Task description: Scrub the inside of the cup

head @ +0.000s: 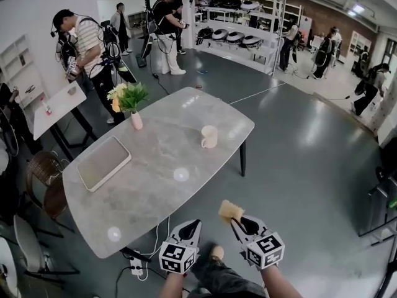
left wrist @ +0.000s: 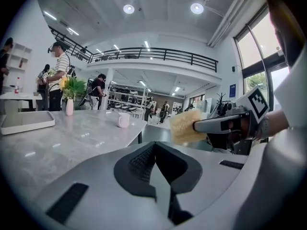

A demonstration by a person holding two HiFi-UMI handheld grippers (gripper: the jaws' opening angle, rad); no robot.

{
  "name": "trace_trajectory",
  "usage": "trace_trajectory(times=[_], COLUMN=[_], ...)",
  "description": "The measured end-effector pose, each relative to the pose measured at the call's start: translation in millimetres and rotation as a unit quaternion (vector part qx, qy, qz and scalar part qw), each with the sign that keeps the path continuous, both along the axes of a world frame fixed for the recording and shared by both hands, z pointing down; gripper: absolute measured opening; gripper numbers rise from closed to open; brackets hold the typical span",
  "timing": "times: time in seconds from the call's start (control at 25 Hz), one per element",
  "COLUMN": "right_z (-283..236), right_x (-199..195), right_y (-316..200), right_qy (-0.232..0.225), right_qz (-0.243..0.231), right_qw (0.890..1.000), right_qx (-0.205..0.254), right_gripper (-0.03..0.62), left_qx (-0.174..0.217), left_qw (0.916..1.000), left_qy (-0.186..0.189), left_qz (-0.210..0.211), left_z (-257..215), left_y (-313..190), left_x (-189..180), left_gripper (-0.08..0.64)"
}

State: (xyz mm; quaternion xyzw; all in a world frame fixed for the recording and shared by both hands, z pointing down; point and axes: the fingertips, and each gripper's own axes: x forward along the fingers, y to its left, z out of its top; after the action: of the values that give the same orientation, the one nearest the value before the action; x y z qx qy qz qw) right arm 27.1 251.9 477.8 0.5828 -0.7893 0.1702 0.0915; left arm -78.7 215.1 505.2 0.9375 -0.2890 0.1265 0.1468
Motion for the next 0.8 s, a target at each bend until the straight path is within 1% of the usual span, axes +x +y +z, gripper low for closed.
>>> trace_trajectory(times=[0.12,0.28,0.6,0.8], right_z=[5,10,20,14], right_x=[6,20,61,75], right_y=[-36,-69,-124,-152], right_qy=[-0.003,-0.003,-0.007,-0.005], right_qz=[-0.010,-0.016,0.000,-0.001], right_qw=[1.000,1.000,1.000,1.000], right_qx=[-0.003,-0.005,-0.009,-0.003], right_gripper=[0.060,0.060,0.060,0.060], left_qx=[0.000,-0.004,0.001,0.001], left_qw=[1.0000,0.9997,0.9990,0.9990], left_qy=[-0.003,-0.009,-0.016,-0.015], left_qz=[0.008,0.022,0.042,0.042], left_z=[3,9,15,12], left_y=[-31,-62,-126,-153], left_x=[14,35,80,97], left_gripper=[0.014,0.014,0.014,0.014])
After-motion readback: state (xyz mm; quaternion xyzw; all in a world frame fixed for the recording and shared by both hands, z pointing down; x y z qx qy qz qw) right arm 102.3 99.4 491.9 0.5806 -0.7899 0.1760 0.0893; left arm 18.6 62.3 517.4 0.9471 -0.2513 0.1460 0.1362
